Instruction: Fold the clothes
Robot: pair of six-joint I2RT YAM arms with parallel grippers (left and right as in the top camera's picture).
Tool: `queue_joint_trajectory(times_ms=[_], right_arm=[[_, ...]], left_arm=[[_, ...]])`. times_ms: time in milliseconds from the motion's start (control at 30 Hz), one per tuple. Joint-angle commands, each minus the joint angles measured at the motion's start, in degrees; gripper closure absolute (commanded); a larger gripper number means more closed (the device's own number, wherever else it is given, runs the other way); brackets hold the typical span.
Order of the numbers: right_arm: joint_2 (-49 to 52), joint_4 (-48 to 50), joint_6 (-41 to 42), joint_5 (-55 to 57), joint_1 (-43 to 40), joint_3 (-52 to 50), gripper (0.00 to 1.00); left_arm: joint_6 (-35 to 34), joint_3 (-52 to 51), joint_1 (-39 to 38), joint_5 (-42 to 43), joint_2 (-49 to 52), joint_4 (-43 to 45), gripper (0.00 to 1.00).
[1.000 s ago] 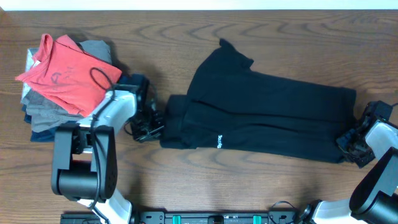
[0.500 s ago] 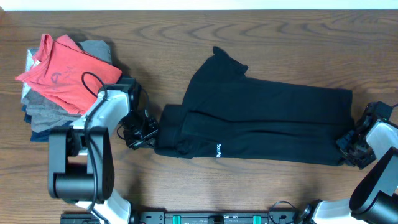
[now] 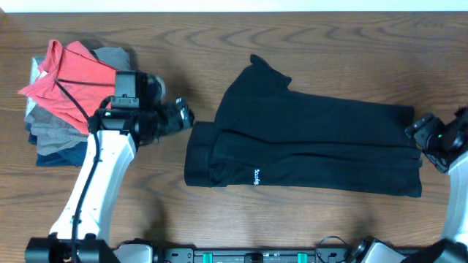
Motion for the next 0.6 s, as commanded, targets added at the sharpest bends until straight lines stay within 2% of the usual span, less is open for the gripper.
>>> queue_joint_trajectory(times_ms=[0,167,433,567], right_arm=[[-0.1,-1.4,-4.2,-8.3,-0.4,0.2,0.15],[0.5,-3.0,-4.6,-8.2,-0.2,0.2,0.14],[0.5,-4.1,-5.7,-8.0,0.4,0.2,0.13],[0.5,-4.0,-5.7,-8.0,0.4,0.2,0.13]], left_arm=[[2.4,3.3,-2.2,1.9,1.4,2.8,0.04],[5.0,12.7,-6.5,1.9,10.3,5.0,0.0],[8.5,31.1,-10.8,2.2,29.3,4.7,0.02],[10.8,37.4,-12.7,2.1,37.5,8.0,0.02]])
